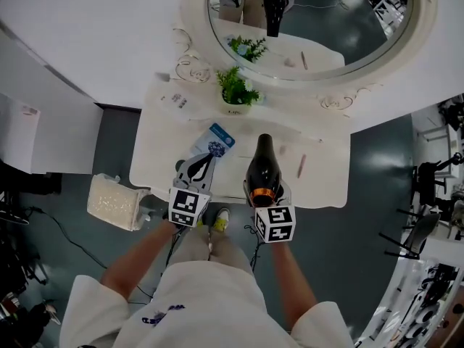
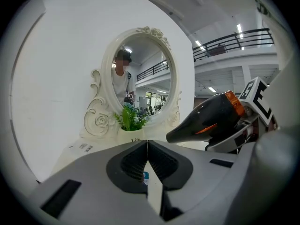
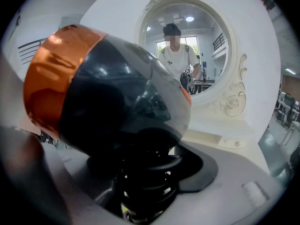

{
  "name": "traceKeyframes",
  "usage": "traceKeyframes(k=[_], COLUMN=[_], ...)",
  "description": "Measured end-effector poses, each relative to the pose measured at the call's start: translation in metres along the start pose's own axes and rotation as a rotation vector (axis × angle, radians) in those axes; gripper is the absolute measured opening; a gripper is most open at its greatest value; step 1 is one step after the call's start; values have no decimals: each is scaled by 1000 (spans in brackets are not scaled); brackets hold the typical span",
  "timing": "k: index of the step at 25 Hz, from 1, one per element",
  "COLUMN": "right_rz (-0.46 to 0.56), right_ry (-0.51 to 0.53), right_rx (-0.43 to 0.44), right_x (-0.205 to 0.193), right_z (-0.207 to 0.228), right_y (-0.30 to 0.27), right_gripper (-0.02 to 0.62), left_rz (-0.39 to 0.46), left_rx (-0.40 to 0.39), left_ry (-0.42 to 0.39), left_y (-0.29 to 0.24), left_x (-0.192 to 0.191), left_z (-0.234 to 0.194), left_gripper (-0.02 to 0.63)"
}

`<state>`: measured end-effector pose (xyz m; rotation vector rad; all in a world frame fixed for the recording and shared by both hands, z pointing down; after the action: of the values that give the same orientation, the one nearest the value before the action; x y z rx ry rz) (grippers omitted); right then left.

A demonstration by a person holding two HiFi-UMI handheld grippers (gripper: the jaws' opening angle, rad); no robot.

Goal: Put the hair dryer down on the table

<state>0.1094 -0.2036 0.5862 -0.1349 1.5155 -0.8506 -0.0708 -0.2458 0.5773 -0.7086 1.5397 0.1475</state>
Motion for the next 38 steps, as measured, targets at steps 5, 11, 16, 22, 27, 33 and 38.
traceKeyframes(k=[5, 11, 16, 22, 27, 33, 38], right_rz=[-32, -54, -81, -97, -108, -127, -141], right_ry=[-3, -3, -27, -42, -63, -75, -73], right_rx=[-13, -43, -35, -58, -62, -72, -87], right_x=[-11, -25, -32, -37, -39, -43, -48], right_z=[6, 23, 35, 46, 52, 59, 65], right_y=[-15, -37, -55, -77, -92, -101, -106], right_gripper=[330, 330, 330, 330, 330, 331, 331], left_rz=[3, -13, -45, -49, -63, -70, -66], left_rx=[-5, -2, 13, 11, 5, 3, -5], left_ry=[-4, -10, 25, 11, -7, -5, -2], left_y=[-13, -29, -39, -52, -60, -70, -77], left_x=[-6, -19, -28, -32, -35, -36, -33], left_z=[3, 1, -6, -8, -11, -11, -7], left_gripper=[11, 9, 11, 9, 11, 9, 11])
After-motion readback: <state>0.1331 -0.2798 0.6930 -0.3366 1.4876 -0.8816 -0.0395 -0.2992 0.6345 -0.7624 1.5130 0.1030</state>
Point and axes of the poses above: the fingertips, and each gripper's own axes: y backward along the fingers, z to its right, x out of its top, the point moved 5 cm from there along y, backward along the fingers, and after that the axes turned 1 degree about y, right-handed, at the moved point
